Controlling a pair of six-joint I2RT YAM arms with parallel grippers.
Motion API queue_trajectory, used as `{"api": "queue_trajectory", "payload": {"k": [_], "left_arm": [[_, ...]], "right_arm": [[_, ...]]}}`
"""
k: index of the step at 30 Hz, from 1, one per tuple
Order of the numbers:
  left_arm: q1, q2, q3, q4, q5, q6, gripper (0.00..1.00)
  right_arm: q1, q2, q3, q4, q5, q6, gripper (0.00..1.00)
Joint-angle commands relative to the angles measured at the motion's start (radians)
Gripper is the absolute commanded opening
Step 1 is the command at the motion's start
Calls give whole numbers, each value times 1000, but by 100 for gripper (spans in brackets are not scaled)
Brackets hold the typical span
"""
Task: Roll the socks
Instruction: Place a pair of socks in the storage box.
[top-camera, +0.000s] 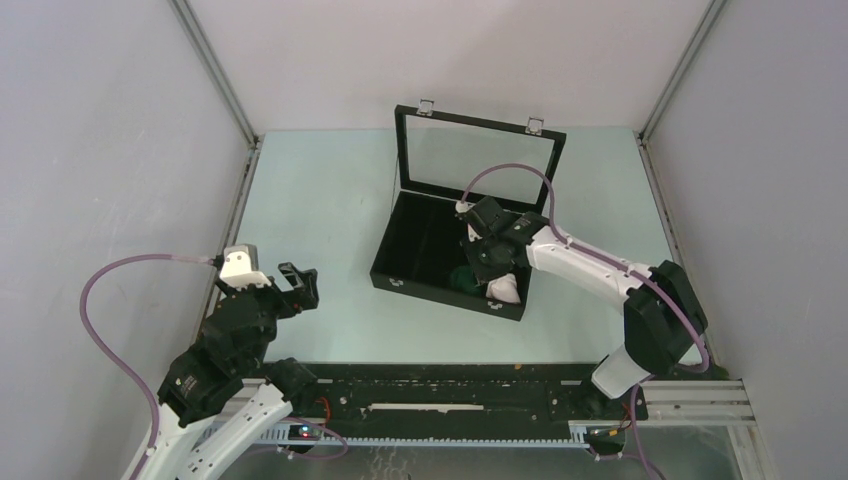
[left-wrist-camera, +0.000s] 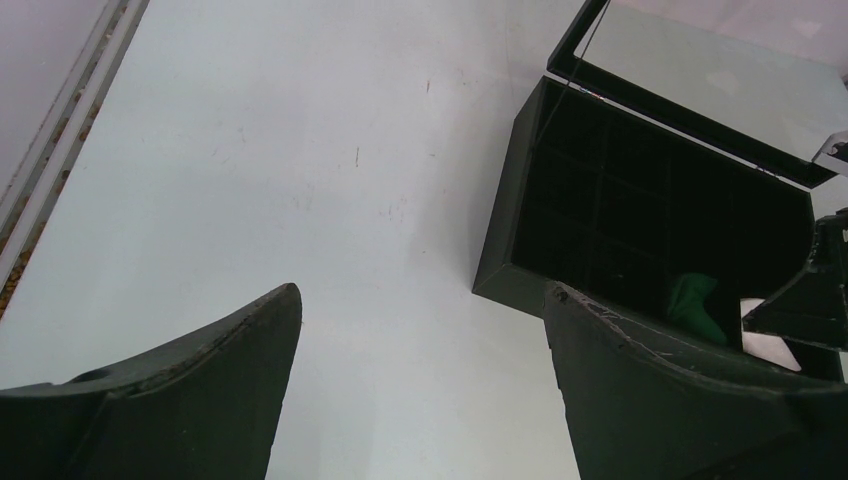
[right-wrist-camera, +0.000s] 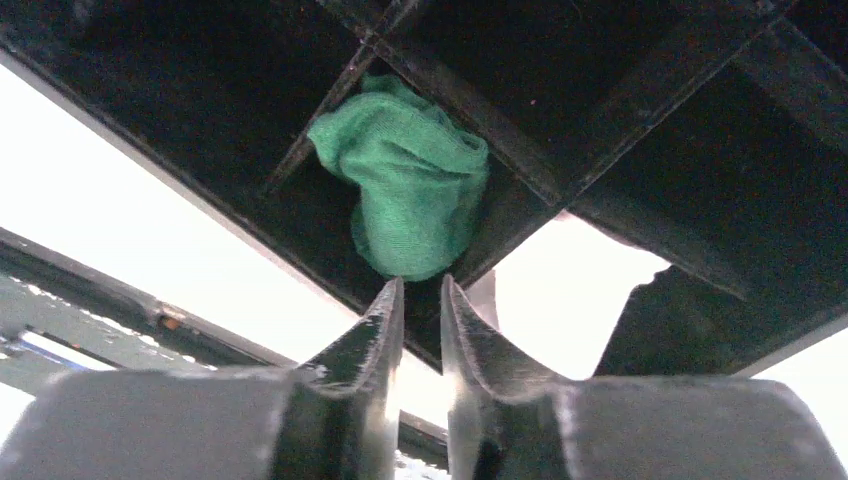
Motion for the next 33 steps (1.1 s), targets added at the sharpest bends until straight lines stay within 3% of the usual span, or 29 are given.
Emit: {"api": "queue_trajectory", "payload": {"k": [1, 2, 20, 33], "left_arm": [[5, -10, -35, 27, 1, -5, 95], [5, -10, -35, 27, 1, -5, 95], [5, -11, -35, 24, -4, -7, 95], [6, -11, -35, 24, -8, -9, 95]], "right_arm": [[2, -23, 37, 14, 16, 25, 10], [2, -20, 37, 25, 13, 25, 0], [-11, 128, 122, 146, 4, 4, 0], [-7, 265, 91, 185, 19, -4, 0]]}}
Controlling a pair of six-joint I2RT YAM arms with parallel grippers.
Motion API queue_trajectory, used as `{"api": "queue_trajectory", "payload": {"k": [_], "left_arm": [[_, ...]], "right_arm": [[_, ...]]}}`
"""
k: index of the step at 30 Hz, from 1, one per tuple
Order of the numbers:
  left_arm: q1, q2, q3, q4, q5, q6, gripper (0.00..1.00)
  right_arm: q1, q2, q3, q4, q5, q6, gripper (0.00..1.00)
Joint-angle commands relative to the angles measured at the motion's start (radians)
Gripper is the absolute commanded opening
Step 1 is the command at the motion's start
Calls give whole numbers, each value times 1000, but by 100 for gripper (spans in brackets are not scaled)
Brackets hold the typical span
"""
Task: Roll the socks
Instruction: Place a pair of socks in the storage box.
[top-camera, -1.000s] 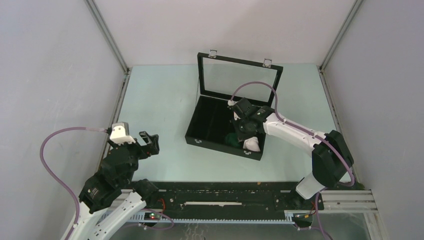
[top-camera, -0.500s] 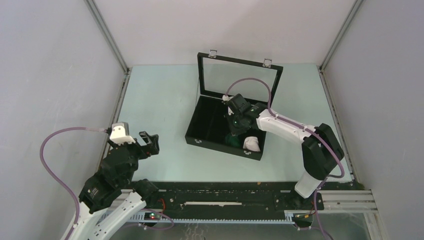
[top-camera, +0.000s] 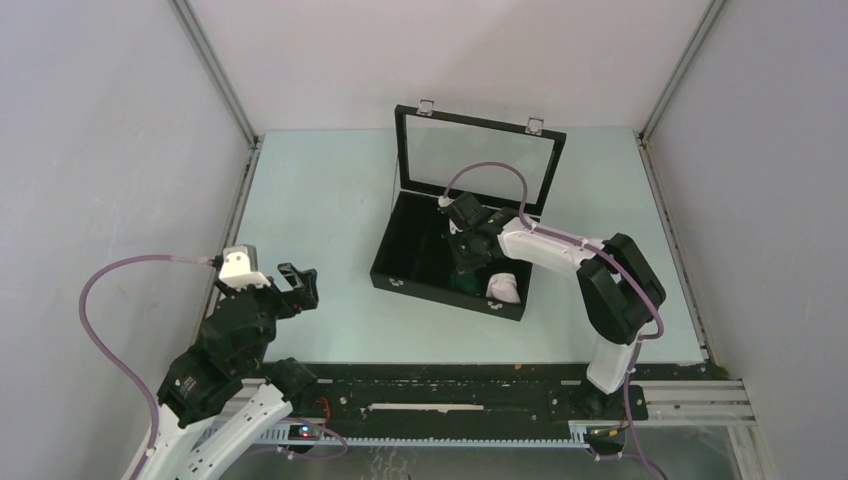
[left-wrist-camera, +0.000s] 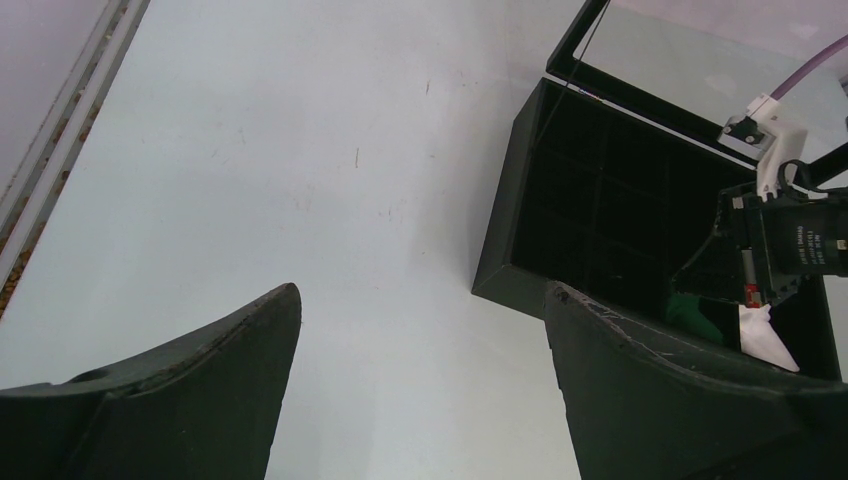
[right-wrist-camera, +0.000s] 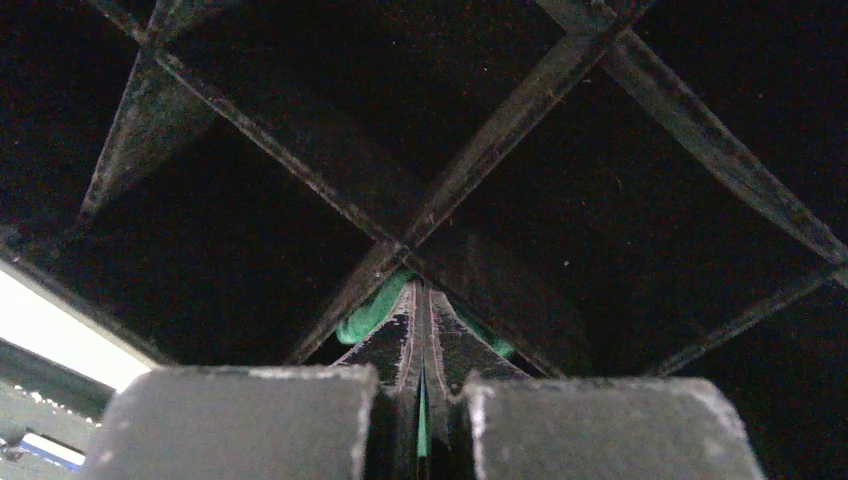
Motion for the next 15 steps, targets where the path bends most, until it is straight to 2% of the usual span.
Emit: {"api": "queue_trajectory", "payload": {"k": [1, 9, 15], "left_arm": [[6, -5, -35, 24, -8, -9, 95], [6, -2, -35, 23, -10, -9, 95], [5, -4, -34, 23, -9, -10, 95]], "right_arm": [[1, 66, -9, 32, 19, -11, 0], [1, 118, -67, 66, 1, -4, 0], [-7, 53, -71, 74, -8, 1, 0]]}}
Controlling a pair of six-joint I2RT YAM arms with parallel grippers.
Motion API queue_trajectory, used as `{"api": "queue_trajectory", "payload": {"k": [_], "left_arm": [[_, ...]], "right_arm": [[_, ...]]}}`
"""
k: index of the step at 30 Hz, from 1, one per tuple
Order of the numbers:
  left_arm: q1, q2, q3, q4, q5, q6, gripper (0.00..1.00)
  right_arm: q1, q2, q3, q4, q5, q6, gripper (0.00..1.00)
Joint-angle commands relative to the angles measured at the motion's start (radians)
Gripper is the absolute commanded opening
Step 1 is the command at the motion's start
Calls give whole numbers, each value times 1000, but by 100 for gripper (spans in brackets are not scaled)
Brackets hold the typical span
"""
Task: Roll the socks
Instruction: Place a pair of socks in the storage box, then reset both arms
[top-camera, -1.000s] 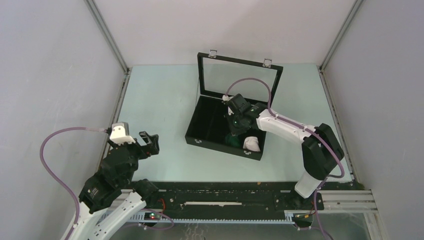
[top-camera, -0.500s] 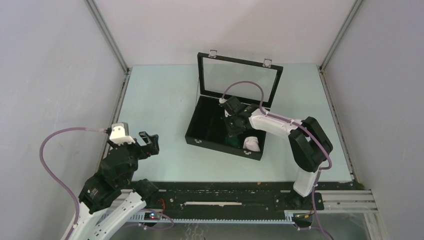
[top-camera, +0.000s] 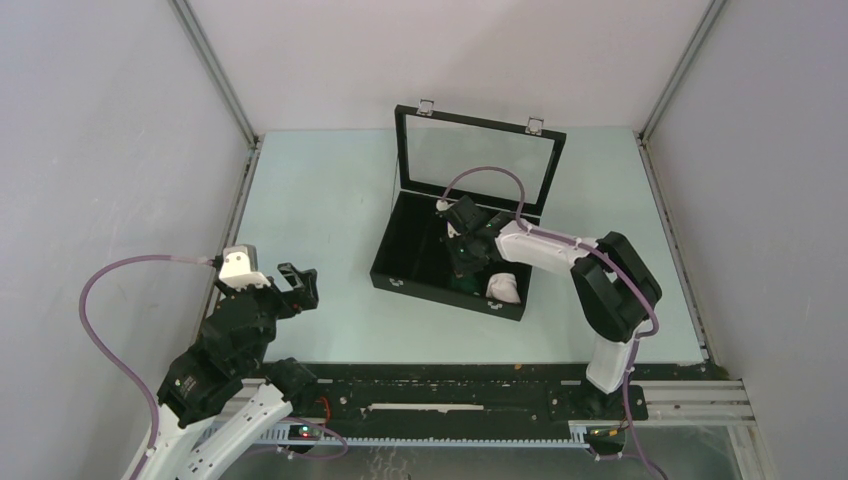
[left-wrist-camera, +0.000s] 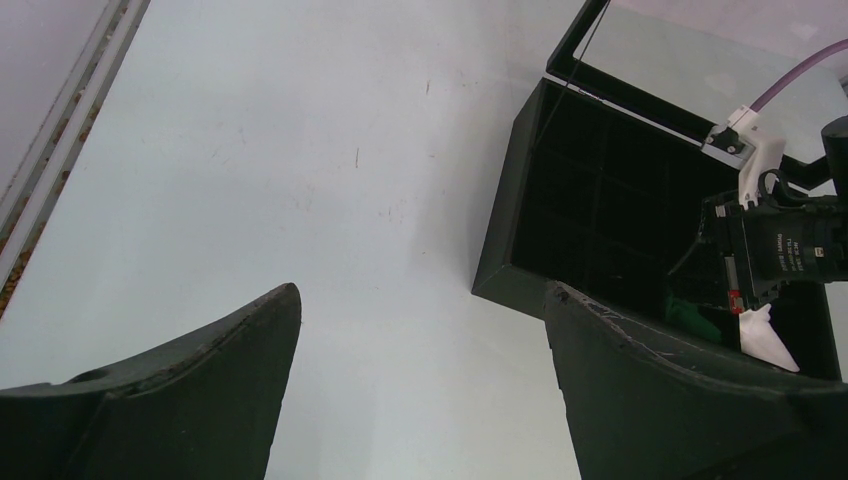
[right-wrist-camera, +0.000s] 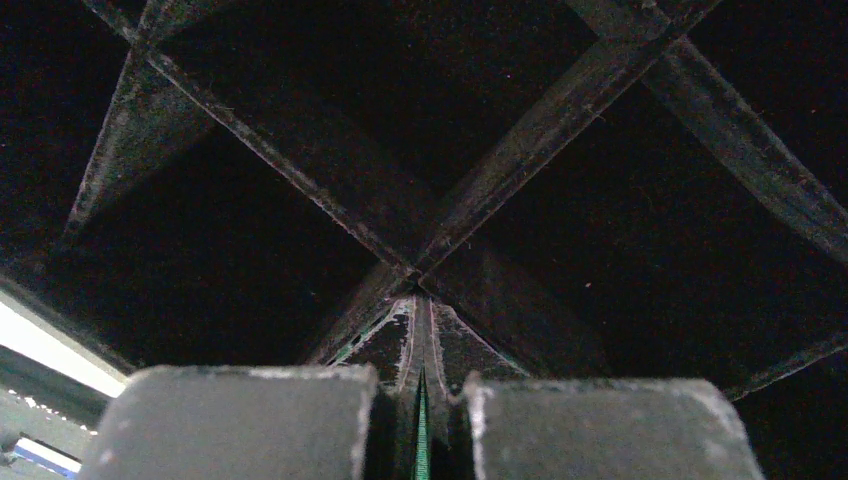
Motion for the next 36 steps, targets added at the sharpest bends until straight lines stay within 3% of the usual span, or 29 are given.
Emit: {"api": "queue_trajectory", "payload": {"k": [1, 11, 16, 22, 29, 30, 31, 32, 36], "left_arm": [[5, -2, -34, 23, -9, -10, 95], [5, 18, -31, 24, -4, -6, 95], [6, 33, -29, 23, -16, -5, 95], [5, 73, -11, 17, -28, -5, 96], [4, 108, 11, 13, -37, 0, 96], [4, 110, 13, 14, -42, -1, 96], [5, 113, 15, 19, -44, 1, 96], [5, 117, 17, 23, -45, 4, 96], [5, 133, 27, 31, -56, 8, 97]], "right_arm": [[-14, -7, -45, 13, 7, 4, 0], [-59, -234, -34, -9, 8, 11, 0], [-90, -353, -34, -41, 7, -16, 6], [-126, -499, -45, -80, 67, -57, 36], [-182, -694, -121, -81, 112, -87, 58], [-193, -724, -136, -81, 115, -86, 67], [-207, -758, -151, -79, 116, -86, 94], [-221, -789, -169, -79, 113, -85, 99], [-265, -936, -232, -70, 120, -78, 100]]}}
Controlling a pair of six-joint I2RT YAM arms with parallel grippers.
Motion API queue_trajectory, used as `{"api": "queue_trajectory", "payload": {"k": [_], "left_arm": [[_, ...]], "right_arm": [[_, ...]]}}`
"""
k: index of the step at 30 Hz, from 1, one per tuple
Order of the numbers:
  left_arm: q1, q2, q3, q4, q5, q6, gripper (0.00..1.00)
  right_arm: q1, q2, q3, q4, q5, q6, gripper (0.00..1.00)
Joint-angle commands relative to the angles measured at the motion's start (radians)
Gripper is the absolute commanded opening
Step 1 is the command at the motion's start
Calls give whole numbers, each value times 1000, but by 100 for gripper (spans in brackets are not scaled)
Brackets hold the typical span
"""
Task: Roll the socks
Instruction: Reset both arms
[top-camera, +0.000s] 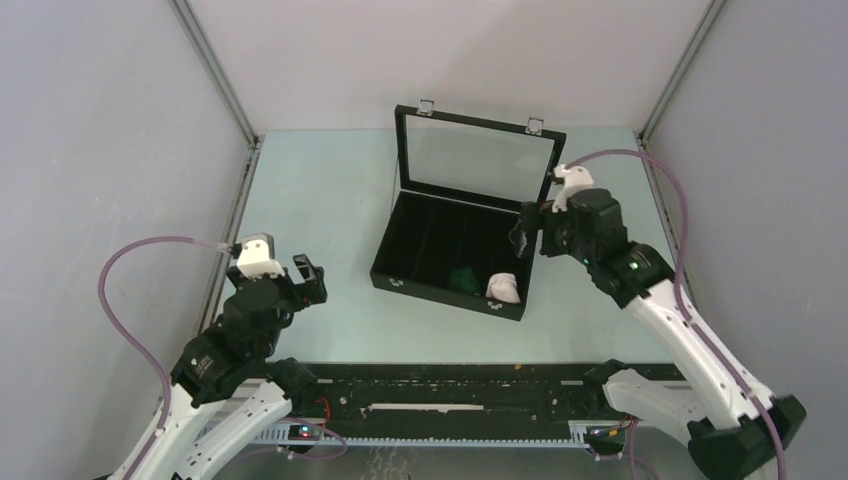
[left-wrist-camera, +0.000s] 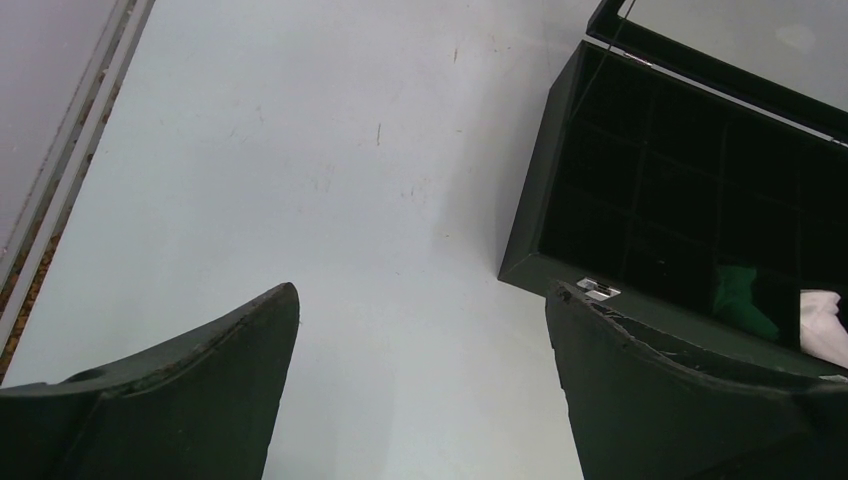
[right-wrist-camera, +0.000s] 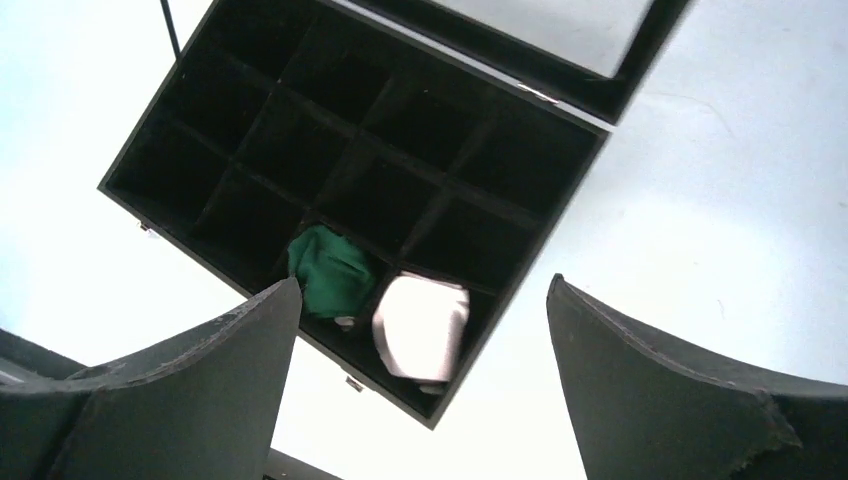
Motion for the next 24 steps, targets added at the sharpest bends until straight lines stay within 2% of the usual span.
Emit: {"api": "queue_trajectory", "payload": {"k": [1, 7, 15, 24], "left_arm": [[5, 25, 30, 34, -41, 9, 98], [5, 25, 40, 61, -36, -5, 99], [4, -40, 29, 110, 60, -56, 100], [5, -71, 24, 62, 127, -145, 100]], "right_arm": [[-42, -158, -59, 13, 30, -5, 100], [-86, -328, -136, -19, 69, 53, 100], [-87, -552, -222, -71, 88, 127, 100], [-86, -704, -269, -155, 116, 200, 100]]}}
